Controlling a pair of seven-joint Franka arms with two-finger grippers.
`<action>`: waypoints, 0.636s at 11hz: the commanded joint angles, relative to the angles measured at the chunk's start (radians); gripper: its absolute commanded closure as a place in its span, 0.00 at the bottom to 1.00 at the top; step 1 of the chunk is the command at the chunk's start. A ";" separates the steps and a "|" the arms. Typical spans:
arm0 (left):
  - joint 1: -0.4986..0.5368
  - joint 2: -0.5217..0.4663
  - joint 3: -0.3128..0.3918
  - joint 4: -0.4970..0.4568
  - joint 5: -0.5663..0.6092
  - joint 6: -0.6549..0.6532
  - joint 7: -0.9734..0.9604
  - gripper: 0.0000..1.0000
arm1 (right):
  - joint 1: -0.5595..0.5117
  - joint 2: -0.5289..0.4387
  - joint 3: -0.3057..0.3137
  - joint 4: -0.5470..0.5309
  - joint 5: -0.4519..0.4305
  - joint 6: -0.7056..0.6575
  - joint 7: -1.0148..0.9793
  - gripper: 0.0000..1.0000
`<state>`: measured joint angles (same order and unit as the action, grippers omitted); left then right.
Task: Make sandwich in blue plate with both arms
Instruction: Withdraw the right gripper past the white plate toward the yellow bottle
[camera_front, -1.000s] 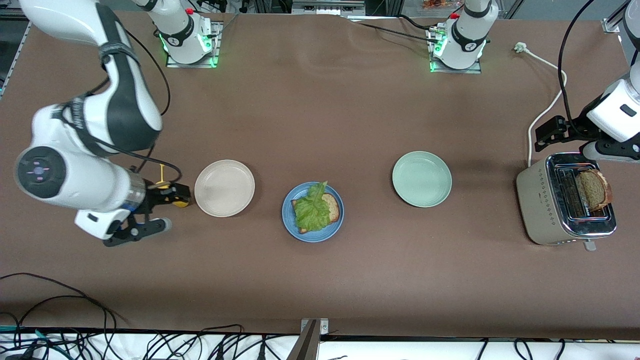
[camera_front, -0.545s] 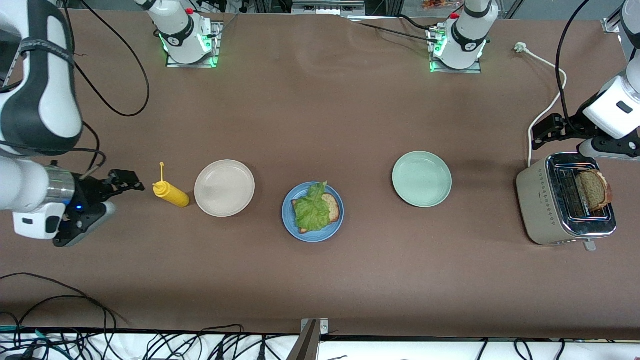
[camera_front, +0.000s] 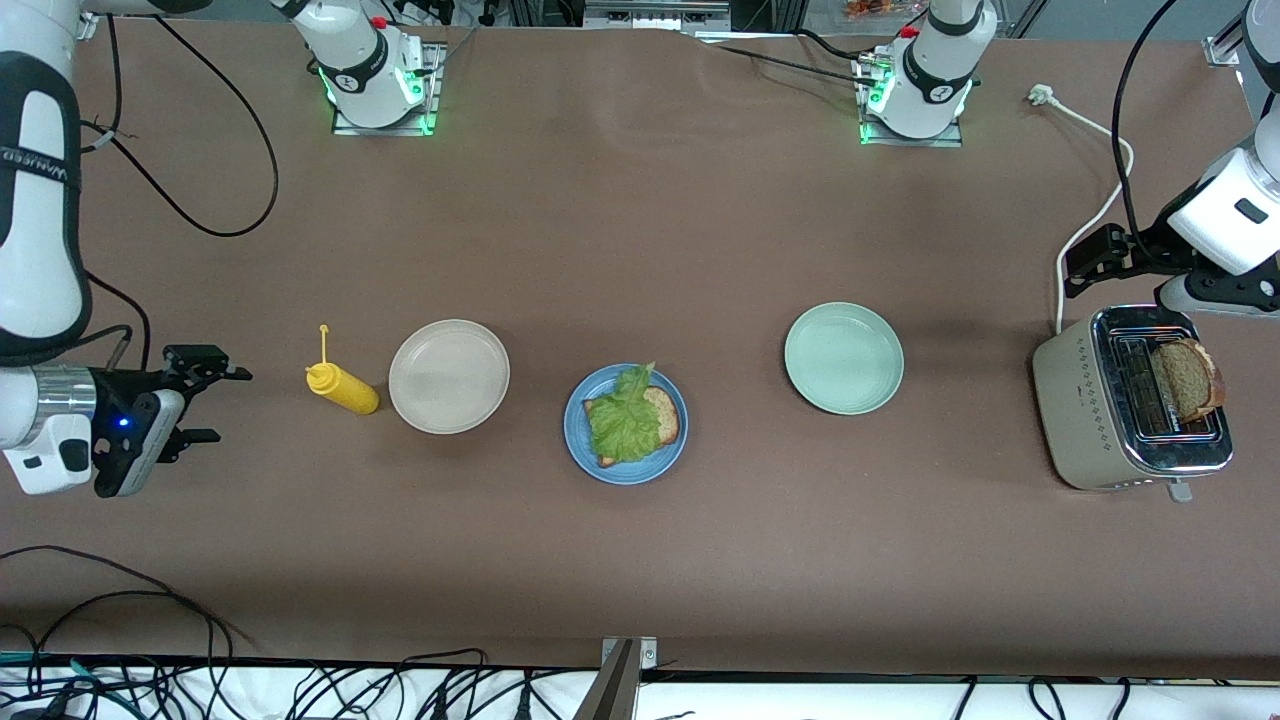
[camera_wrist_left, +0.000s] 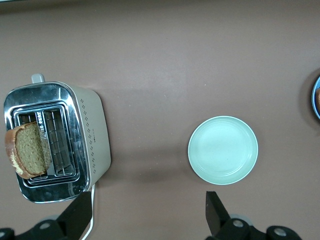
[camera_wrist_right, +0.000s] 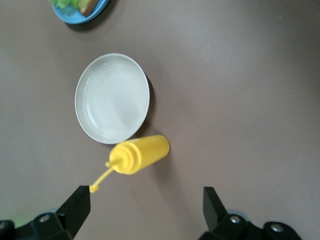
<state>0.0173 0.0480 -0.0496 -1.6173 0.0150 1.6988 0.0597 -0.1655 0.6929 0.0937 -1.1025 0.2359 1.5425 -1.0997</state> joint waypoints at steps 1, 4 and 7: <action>0.012 -0.010 -0.010 0.005 -0.023 -0.018 -0.003 0.00 | -0.113 0.049 0.066 0.006 0.039 -0.008 -0.185 0.00; 0.012 -0.010 -0.010 0.005 -0.023 -0.016 -0.004 0.00 | -0.254 0.141 0.194 0.006 0.039 -0.010 -0.378 0.00; 0.010 -0.010 -0.010 0.005 -0.023 -0.016 -0.004 0.00 | -0.311 0.221 0.271 0.012 0.039 -0.001 -0.436 0.00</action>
<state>0.0177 0.0477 -0.0518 -1.6173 0.0150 1.6983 0.0591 -0.4328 0.8532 0.2886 -1.1069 0.2566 1.5425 -1.4939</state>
